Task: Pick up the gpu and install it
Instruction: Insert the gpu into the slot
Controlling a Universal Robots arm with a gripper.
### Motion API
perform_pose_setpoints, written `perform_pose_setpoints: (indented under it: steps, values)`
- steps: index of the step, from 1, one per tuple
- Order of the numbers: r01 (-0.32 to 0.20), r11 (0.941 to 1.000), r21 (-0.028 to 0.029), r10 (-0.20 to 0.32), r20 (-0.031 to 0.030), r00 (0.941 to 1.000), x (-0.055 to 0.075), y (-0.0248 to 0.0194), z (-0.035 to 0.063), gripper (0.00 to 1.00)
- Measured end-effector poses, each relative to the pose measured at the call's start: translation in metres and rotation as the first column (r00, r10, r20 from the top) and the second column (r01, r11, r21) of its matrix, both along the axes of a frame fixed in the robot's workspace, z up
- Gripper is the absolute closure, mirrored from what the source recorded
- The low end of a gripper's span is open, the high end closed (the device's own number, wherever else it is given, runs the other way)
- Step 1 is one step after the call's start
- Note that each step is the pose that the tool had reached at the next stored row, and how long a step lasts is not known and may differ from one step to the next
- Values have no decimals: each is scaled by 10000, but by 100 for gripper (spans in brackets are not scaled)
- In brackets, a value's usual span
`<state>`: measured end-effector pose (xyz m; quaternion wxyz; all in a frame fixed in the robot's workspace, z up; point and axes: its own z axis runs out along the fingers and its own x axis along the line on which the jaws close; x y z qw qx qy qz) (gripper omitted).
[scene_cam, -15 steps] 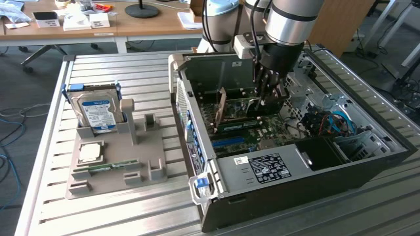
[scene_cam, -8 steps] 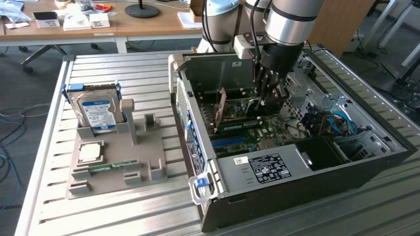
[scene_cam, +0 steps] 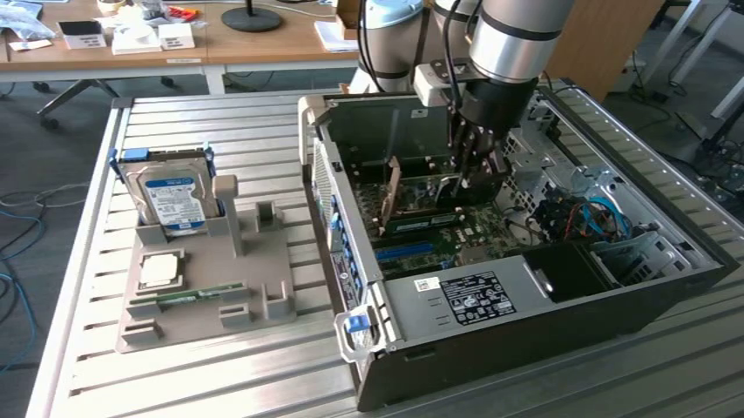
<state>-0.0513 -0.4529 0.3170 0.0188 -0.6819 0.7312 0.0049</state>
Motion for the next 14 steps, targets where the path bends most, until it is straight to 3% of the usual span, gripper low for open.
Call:
perform_pose_setpoints:
  steps: [3,14]
  values:
    - [1,10000,0,-1,0,10000,-2,-26,-3,73]
    - [0,10000,-2,0,-1,10000,-20,-47,-91,73]
